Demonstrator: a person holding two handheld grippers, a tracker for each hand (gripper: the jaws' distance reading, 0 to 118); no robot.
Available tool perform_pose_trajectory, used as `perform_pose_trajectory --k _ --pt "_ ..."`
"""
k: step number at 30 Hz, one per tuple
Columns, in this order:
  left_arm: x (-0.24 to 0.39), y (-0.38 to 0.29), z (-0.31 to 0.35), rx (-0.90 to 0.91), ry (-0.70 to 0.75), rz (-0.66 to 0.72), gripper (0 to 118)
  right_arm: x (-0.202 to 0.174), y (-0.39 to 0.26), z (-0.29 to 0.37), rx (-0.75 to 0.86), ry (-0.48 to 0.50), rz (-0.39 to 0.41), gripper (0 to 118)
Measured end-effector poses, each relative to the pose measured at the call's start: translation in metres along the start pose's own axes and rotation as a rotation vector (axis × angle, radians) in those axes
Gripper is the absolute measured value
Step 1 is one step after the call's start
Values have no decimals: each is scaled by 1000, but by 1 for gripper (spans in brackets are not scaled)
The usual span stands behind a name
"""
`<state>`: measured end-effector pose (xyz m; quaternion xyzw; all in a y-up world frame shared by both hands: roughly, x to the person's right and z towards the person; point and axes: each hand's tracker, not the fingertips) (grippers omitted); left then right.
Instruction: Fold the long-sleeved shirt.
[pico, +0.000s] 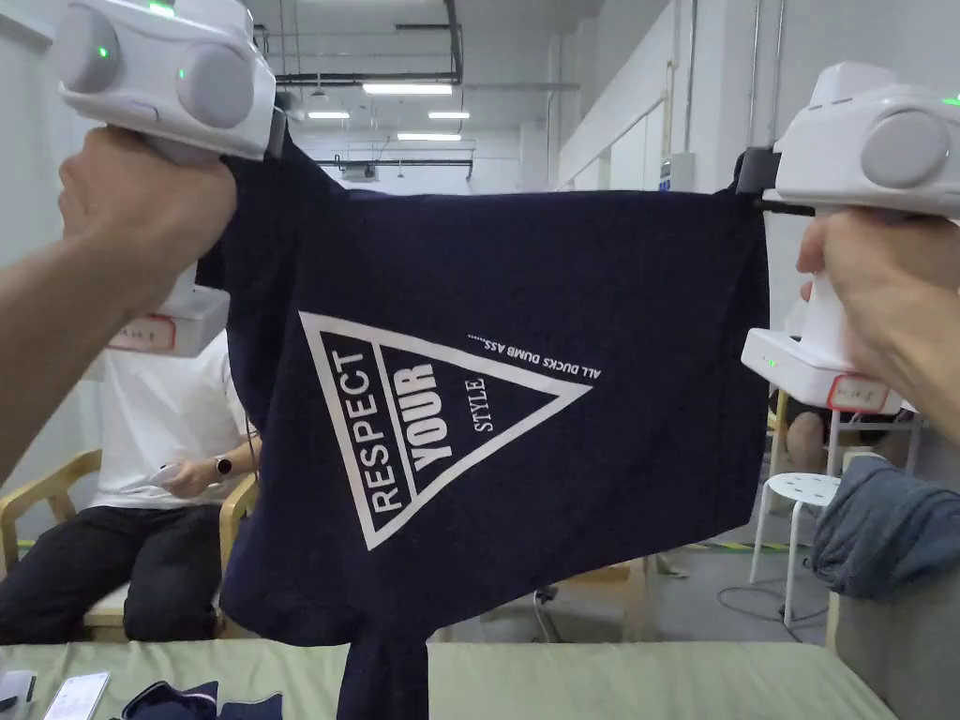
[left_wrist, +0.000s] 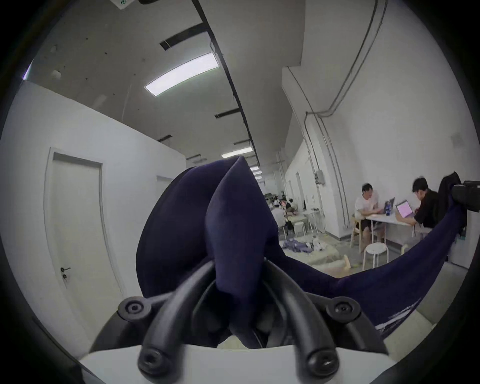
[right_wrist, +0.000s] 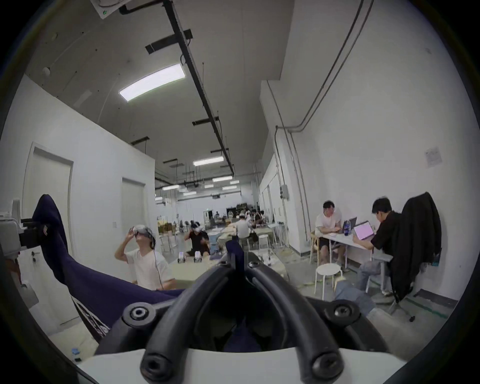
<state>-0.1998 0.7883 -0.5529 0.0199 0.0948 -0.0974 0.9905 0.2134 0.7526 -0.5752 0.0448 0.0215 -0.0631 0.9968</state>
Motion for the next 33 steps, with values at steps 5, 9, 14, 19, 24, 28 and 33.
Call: perform_pose_trajectory --k 5,9,14,19,24,28,33 --pt "21 -94 6 -133 -55 -52 13 20 -91 14 -124 -5 5 2" --pt "33 -182 40 -233 -125 28 13 43 -182 42 -267 -23 -14 2" --pt "47 -270 117 -316 -196 -19 13 68 -271 105 -387 -28 -1 2" --pt "41 -319 203 -377 -272 -25 13 99 -328 185 -425 -14 -87 2" --pt "29 -375 311 -466 -275 45 13 103 -378 291 -483 0 -30 2" --pt "30 -431 386 -614 -354 -6 13 103 -429 369 -593 -16 -95 2" --pt "22 -495 447 -842 -400 73 13 104 -485 452 -805 -65 -72 2"
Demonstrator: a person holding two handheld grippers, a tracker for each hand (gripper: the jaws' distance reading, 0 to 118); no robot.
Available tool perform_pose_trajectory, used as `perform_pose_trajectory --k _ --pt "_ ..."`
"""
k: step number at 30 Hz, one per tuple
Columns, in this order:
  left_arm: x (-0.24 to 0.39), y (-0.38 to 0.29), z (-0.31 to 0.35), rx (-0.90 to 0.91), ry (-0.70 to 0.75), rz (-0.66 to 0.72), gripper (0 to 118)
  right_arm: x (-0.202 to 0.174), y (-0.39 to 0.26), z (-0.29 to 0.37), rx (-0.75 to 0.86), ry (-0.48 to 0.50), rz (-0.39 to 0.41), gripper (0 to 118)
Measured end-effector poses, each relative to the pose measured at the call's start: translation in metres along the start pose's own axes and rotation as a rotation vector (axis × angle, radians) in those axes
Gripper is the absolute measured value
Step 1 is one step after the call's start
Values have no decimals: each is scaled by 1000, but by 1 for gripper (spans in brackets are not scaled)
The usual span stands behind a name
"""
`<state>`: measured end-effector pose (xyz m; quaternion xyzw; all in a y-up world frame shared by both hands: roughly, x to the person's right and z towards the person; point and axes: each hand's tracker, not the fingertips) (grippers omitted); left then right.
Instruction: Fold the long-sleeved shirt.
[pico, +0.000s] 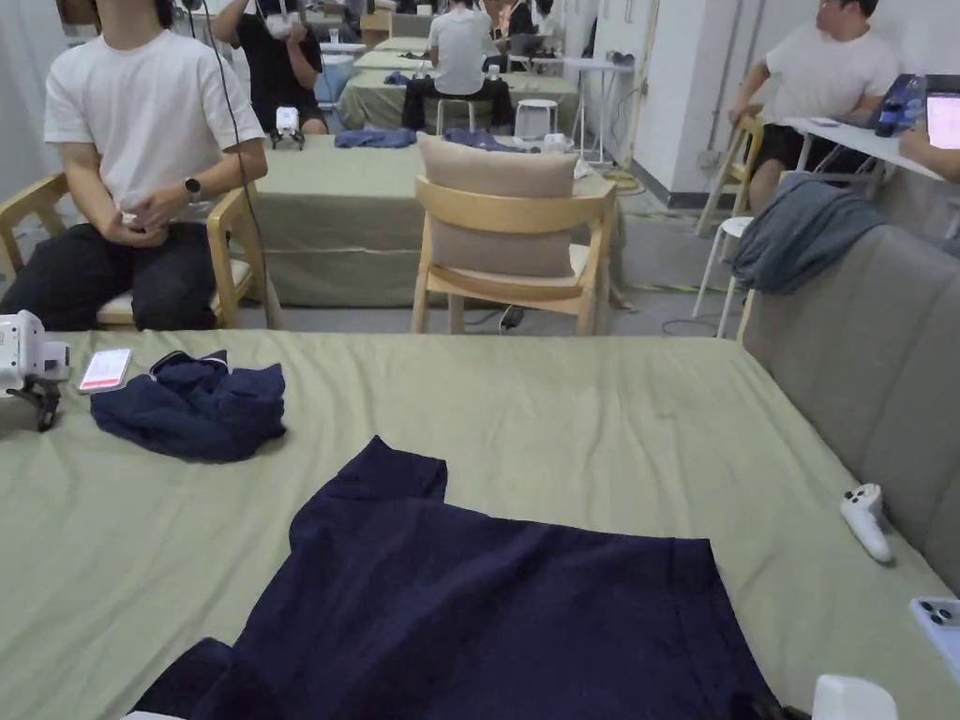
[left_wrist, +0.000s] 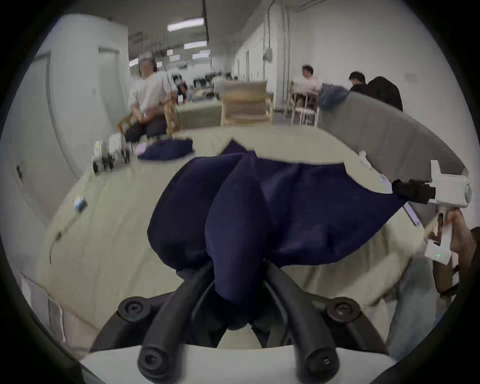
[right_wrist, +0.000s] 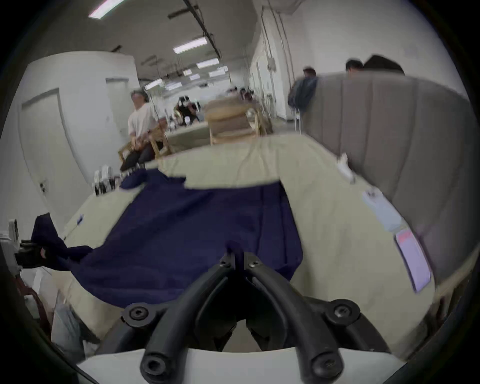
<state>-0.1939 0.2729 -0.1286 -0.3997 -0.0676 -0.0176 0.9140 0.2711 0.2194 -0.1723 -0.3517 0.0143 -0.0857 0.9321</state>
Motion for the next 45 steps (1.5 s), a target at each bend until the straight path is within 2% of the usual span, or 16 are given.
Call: perform_pose_trajectory --k 12,13,15,16,18,23,25,26,27,33,34,35,36,43,44,45 --pt "-10 -86 8 -230 -28 101 17 4 -60 17 -252 -63 15 7" --pt "-12 -85 3 -248 -26 112 30 5 -62 13 -247 -68 -1 21" --pt "2 -76 6 -258 11 114 94 4 -60 12 -239 -143 -20 101" --pt "4 -74 10 -221 48 104 111 3 -58 13 -218 -165 -14 118" --pt "-4 -67 9 -121 48 10 102 -3 -47 26 -116 -133 -20 116" --pt "-5 -4 8 38 66 82 110 -22 4 42 94 -135 42 111" --pt "-2 23 -10 74 78 100 86 -25 20 36 176 -93 71 62" --pt "0 38 -9 133 58 93 54 -27 26 32 187 -72 90 21" --pt "1 48 -21 165 31 86 13 -29 30 22 195 -75 93 0" --pt "8 88 -106 130 20 69 4 -4 54 -74 42 -110 113 1" --pt "7 96 -109 111 -6 73 4 1 61 -92 23 -135 117 17" --pt "5 99 -118 101 -15 92 4 11 69 -111 23 -106 100 57" --pt "3 102 -127 85 -14 123 4 21 77 -134 -21 -96 66 118" --pt "-9 119 -172 14 10 123 4 35 123 -219 -102 -119 75 99" --pt "-13 117 -176 14 9 125 4 49 114 -251 -126 -111 62 78" --pt "-18 119 -183 9 13 139 5 50 111 -258 -199 -109 57 28"
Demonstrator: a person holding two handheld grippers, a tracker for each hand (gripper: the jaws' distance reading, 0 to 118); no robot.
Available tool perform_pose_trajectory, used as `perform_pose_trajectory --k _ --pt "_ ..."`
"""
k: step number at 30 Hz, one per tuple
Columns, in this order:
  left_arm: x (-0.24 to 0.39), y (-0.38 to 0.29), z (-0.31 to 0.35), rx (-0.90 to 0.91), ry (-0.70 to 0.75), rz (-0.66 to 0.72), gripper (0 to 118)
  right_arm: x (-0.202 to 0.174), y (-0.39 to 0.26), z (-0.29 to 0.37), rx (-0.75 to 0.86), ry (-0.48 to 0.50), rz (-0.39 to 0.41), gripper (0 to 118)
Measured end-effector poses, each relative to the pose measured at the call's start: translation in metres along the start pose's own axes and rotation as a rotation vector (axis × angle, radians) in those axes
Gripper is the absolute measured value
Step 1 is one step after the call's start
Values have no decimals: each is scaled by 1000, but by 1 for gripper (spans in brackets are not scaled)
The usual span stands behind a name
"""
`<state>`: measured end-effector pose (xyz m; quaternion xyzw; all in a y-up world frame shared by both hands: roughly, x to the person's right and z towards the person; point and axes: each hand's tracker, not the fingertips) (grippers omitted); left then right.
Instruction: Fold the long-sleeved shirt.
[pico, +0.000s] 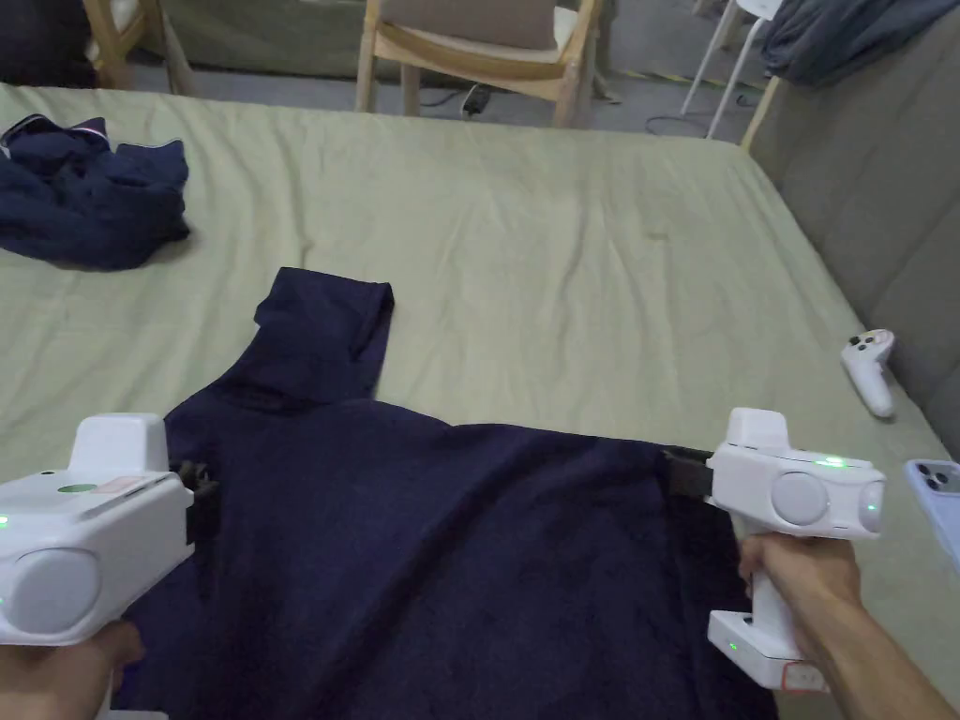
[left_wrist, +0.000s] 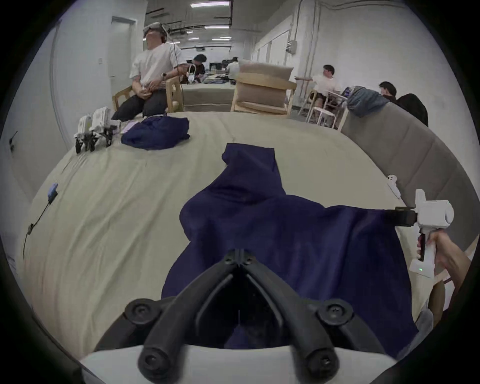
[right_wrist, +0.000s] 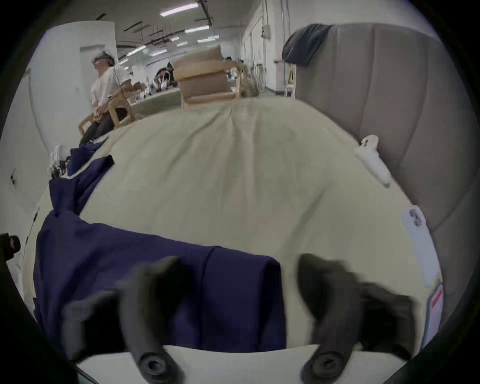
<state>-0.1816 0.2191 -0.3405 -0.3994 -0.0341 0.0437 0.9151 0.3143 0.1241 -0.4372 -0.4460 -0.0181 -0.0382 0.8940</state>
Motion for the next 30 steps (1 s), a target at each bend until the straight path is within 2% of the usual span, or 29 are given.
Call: perform_pose_trajectory --k 1,2,3,4,5,6,8,10,11,14,16,20,21,22,23,24,25,28,30 --pt "-6 3 -7 -16 1 3 11 -1 -3 -3 -42 6 7 8" --pt "-13 6 -11 -21 2 9 32 -3 -9 1 4 18 6 8" --pt "-20 11 -17 -17 13 20 77 -2 -13 3 66 35 3 8" --pt "-28 18 -27 -24 23 8 105 -3 -16 5 49 34 13 8" --pt "-36 27 -38 -30 30 -3 110 -3 -19 5 51 36 19 8" --pt "-43 31 -41 10 14 -22 106 -3 -18 12 55 41 15 8" --pt "-57 52 -59 5 24 -17 110 -5 -16 18 50 59 -25 8" --pt "-69 81 -98 -97 17 -95 109 -5 -15 12 20 78 -36 8" --pt "-74 86 -112 -118 -33 -100 107 0 -11 6 16 79 -24 8" --pt "-92 97 -150 -265 -132 45 102 3 -5 7 10 82 0 8" --pt "-97 98 -164 -296 -196 83 85 5 -8 4 14 90 -6 8" --pt "-80 94 -167 -347 -195 -48 82 5 -6 4 10 97 -6 8" --pt "-79 97 -164 -342 -196 -43 80 5 -5 3 9 97 -5 8" --pt "-79 98 -160 -337 -196 -44 73 6 -5 3 9 97 -6 8" --pt "-79 100 -155 -328 -187 -53 60 6 -7 3 11 98 -10 8" --pt "-80 100 -151 -314 -189 -47 35 6 -7 2 11 99 -17 8" --pt "-89 102 -158 -322 -227 -31 22 7 -6 2 11 98 -21 8" --pt "-81 96 -153 -320 -275 -40 21 7 -7 2 12 95 -27 8" --pt "-76 91 -154 -353 -322 -43 11 8 -5 3 8 94 -31 8"
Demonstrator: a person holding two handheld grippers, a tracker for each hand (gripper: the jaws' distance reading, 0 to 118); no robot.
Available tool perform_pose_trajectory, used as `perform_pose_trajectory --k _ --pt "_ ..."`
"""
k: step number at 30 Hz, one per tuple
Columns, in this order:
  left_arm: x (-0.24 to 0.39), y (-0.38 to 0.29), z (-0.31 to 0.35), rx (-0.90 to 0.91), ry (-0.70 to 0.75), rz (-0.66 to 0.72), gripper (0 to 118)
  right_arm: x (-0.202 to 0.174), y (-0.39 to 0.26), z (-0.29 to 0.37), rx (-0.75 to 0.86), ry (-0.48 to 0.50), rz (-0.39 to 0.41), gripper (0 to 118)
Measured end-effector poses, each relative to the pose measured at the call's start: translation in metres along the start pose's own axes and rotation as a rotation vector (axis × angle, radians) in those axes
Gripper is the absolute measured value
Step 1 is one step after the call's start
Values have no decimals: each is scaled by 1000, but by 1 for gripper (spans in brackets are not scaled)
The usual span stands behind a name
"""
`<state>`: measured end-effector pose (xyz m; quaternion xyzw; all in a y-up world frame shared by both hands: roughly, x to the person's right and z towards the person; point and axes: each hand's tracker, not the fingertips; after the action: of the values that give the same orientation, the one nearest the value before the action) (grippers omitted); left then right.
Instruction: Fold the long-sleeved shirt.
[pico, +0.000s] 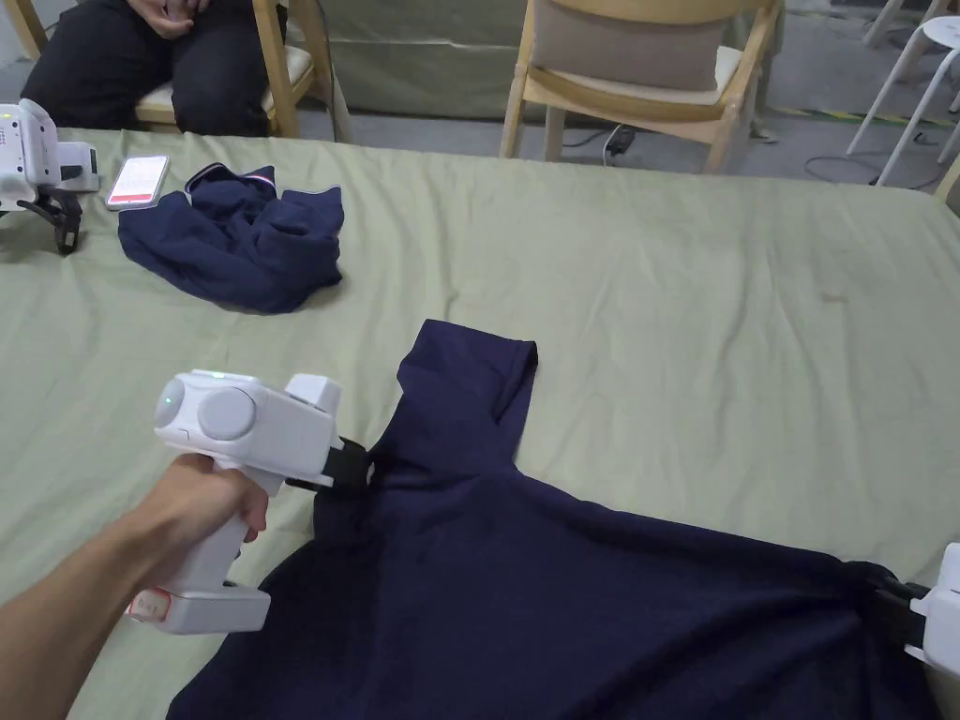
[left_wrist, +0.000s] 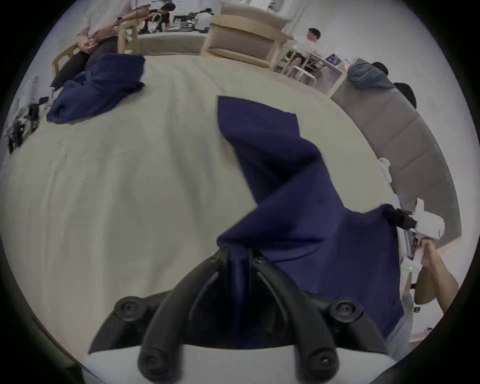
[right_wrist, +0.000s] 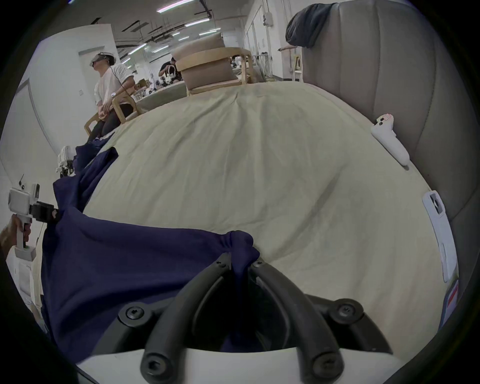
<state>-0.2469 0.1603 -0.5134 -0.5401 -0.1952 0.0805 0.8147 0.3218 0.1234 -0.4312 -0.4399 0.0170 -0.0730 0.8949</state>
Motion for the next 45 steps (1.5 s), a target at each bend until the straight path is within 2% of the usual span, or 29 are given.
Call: perform_pose_trajectory --k 3,5,8,10,11,15,22,28,34,41,45 --pt "8 -8 7 48 46 -14 7 -2 2 7 -6 -3 -15 8" --pt "7 -9 20 97 1 17 6 -4 2 17 7 -6 -13 7" --pt "6 -19 59 205 -5 33 5 -9 9 47 104 28 -25 6" --pt "14 -28 85 272 -38 36 5 -17 13 70 148 44 1 5" --pt "18 -33 99 349 -1 38 5 -21 17 84 179 74 -5 5" --pt "39 -54 160 469 -65 51 5 -37 28 145 305 151 9 5" --pt "84 -78 289 766 -26 -32 5 -60 71 267 541 240 36 5" --pt "126 -47 397 927 51 -83 5 -88 135 376 744 283 116 5" --pt "164 8 486 1061 104 -160 5 -108 221 453 846 276 151 5" --pt "203 94 555 1129 201 -208 5 -132 316 501 902 221 167 5" --pt "213 145 581 1137 236 -196 5 -141 366 510 912 196 144 5"
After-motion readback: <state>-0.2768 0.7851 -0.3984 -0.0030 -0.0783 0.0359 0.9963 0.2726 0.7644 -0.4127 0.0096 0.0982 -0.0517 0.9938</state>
